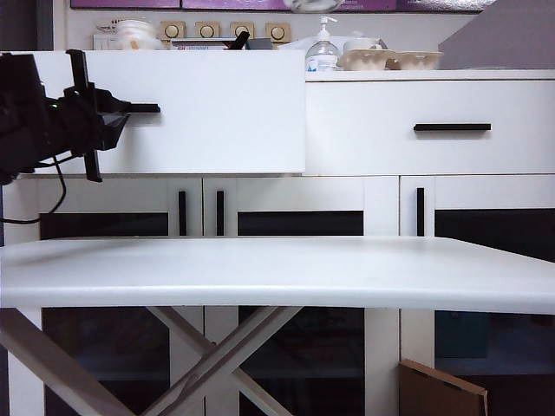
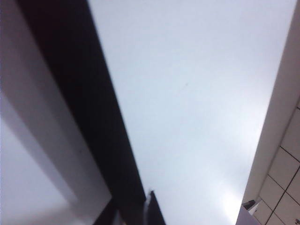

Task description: Pick up a can of beer from the white table, open the left drawer, place the beer inside the drawer, and finally close the drawer.

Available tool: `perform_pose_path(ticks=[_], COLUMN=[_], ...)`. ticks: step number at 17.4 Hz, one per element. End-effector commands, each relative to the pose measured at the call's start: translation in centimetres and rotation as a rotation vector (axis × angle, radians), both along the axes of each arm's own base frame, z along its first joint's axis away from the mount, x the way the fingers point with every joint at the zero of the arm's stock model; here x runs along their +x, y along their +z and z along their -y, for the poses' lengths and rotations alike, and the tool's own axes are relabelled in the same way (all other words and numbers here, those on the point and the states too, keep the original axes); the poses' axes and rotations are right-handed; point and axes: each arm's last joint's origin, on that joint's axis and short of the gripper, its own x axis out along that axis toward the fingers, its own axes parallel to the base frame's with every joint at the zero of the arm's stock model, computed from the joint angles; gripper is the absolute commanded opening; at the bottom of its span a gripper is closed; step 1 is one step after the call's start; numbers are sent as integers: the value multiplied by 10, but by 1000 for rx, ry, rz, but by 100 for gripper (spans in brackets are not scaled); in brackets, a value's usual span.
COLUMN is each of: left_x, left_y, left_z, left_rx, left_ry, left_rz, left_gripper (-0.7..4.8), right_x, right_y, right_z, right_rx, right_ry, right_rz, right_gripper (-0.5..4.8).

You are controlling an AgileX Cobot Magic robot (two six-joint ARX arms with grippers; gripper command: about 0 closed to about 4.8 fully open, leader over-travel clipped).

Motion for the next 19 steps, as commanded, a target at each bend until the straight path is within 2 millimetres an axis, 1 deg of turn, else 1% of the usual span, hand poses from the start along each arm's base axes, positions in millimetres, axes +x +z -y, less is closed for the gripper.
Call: perform_pose_path(ticks=[1, 5, 7, 10, 17, 19], left_x=[-11, -30, -36, -47, -100, -118], left_y=[1, -5, -9, -9, 0, -2], left_z=[-3, -4, -4, -4, -7, -8], left_rx=[29, 37, 41, 49, 73, 74], left_ry=[27, 25, 17, 3, 13, 12], left_rz=[6, -34, -52, -64, -74, -88], left_gripper=[-6, -6, -6, -6, -6, -6], right_x=[-9, -15, -17, -20, -22, -22], right_y=[17, 25, 27, 29, 29, 29], right_z=[7, 14, 16, 18, 19, 20], right_rx=[33, 47, 49, 48, 41, 43], right_ry=[-19, -26, -46, -45, -44, -44], right_rz=[79, 102, 108, 109, 101, 103], right_gripper=[40, 40, 40, 40, 40, 40])
